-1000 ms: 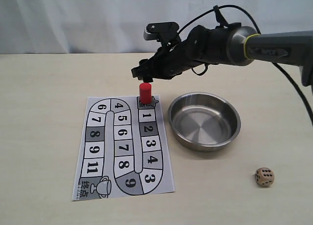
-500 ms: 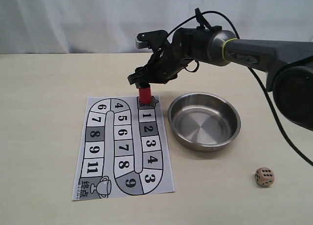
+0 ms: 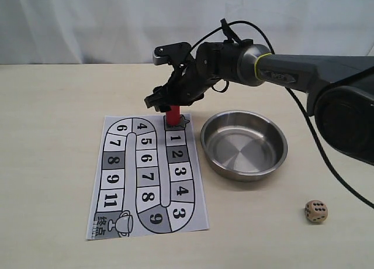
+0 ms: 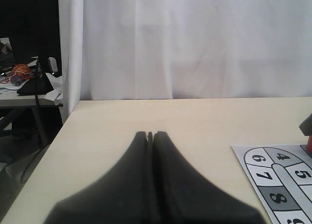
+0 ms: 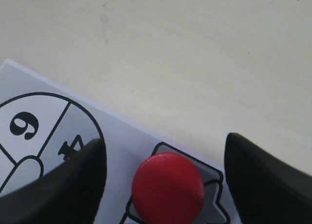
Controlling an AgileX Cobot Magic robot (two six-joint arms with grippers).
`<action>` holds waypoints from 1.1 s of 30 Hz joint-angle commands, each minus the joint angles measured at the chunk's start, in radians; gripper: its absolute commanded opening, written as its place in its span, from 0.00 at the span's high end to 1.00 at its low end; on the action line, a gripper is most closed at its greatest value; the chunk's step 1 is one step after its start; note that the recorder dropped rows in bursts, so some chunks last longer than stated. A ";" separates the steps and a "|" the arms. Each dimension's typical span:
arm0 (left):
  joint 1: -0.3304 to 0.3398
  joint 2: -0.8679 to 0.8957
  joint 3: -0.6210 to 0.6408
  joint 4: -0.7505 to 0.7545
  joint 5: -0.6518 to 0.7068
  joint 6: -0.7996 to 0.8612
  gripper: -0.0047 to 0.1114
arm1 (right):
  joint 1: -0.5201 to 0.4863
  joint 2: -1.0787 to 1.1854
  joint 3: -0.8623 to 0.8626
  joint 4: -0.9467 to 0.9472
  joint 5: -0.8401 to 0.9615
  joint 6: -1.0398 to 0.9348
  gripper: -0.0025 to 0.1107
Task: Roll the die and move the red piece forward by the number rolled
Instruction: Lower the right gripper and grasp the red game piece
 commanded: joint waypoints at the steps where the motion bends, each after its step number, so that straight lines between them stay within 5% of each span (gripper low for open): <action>1: 0.000 -0.001 -0.005 -0.002 -0.013 -0.002 0.96 | -0.001 0.010 -0.006 -0.011 -0.002 0.002 0.40; 18: 0.000 -0.001 -0.005 -0.002 -0.010 -0.002 0.96 | -0.001 0.011 -0.006 -0.011 0.028 0.004 0.61; 24: 0.000 -0.001 -0.005 -0.002 -0.010 -0.002 0.96 | -0.001 0.004 -0.006 -0.011 0.045 0.006 0.94; 33: 0.000 -0.001 -0.005 -0.002 -0.010 -0.002 0.96 | -0.001 -0.068 -0.007 -0.011 0.135 0.007 0.94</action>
